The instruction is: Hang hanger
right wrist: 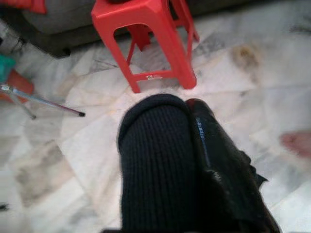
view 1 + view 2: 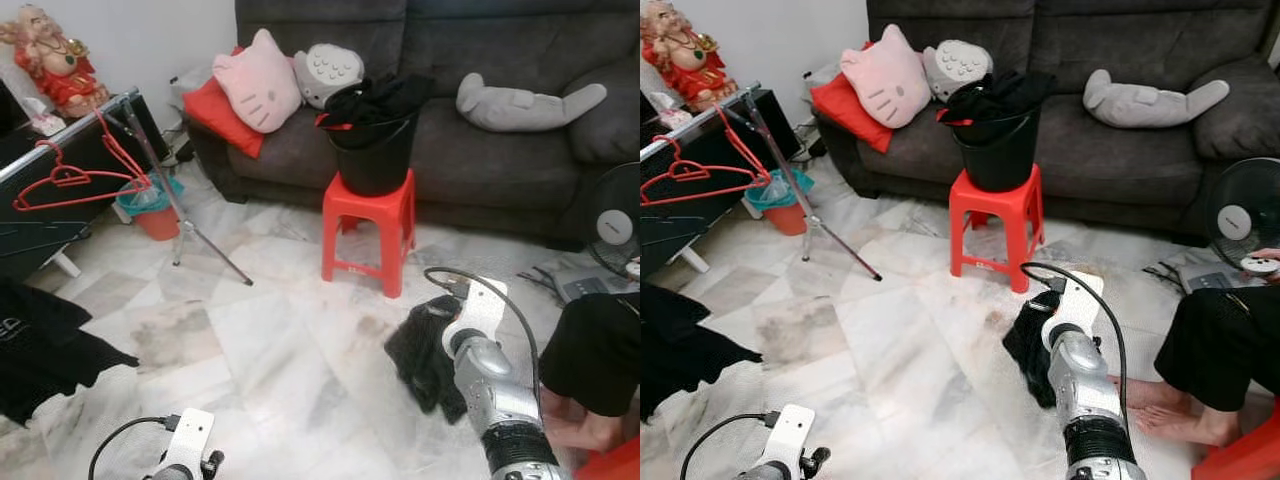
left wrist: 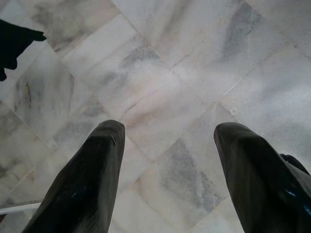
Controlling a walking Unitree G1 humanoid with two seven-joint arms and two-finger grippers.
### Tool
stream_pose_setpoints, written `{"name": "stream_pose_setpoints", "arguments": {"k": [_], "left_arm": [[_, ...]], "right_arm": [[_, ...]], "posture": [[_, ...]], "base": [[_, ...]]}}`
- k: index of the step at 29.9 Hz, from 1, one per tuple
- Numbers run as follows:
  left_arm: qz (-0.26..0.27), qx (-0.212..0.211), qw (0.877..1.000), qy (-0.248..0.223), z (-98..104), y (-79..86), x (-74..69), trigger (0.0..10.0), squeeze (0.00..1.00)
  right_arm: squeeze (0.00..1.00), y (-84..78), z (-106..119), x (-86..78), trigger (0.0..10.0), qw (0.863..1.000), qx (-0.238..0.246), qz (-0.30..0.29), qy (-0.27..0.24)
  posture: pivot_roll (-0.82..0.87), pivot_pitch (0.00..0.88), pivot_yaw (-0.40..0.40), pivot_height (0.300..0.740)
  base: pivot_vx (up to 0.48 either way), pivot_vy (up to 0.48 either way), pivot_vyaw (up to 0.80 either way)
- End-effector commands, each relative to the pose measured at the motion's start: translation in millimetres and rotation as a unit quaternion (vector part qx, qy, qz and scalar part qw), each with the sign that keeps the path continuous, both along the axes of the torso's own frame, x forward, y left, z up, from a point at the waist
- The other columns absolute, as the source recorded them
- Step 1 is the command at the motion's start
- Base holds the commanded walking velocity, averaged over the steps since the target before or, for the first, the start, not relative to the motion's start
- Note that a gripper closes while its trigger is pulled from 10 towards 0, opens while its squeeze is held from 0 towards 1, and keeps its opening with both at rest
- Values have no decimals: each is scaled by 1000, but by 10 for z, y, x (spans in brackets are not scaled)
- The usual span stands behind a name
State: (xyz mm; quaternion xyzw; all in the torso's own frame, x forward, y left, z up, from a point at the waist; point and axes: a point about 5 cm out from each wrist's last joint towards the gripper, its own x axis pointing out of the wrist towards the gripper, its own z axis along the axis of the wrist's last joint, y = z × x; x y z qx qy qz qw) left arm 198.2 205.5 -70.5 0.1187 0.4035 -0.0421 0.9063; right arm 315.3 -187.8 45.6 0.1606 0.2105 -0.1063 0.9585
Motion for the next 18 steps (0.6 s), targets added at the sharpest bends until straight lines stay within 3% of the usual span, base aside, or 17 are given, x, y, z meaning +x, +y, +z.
{"name": "stream_pose_setpoints", "arguments": {"k": [1,4,9,12,13,16,17,18], "left_arm": [[3,6,1000,-4,14,44,8,10000,0],[2,5,1000,-5,17,34,18,10000,0],[1,4,1000,-5,16,24,18,10000,0],[0,3,1000,-5,15,16,20,10000,0],[-1,2,1000,-5,14,11,20,10000,0],[-3,2,1000,-4,13,8,19,10000,0],[-3,-1,1000,-1,10,3,17,10000,0],[-3,-1,1000,-1,10,3,17,10000,0]], "right_arm": [[0,-4,64,63,10000,998,44,-39,-15],[0,-102,-31,21,10000,979,151,-135,8],[0,-165,-140,-47,10000,958,218,-187,26],[0,-204,-230,-110,10000,927,284,-244,37],[0,-221,-289,-154,10000,910,310,-273,48],[0,-235,-338,-189,10000,888,340,-304,54],[0,-242,-397,-234,10000,870,362,-328,62],[0,-242,-397,-234,10000,870,362,-328,62]], "posture": [[-150,0,120,740],[-152,0,120,740],[-153,0,119,740],[-153,0,119,740],[-153,0,119,740],[-151,0,120,740],[-149,0,120,740],[-149,0,120,740]], "base": [[0,0,0],[0,0,0],[0,0,0],[0,0,0],[0,0,0],[0,0,0],[0,0,0],[0,0,0]]}}
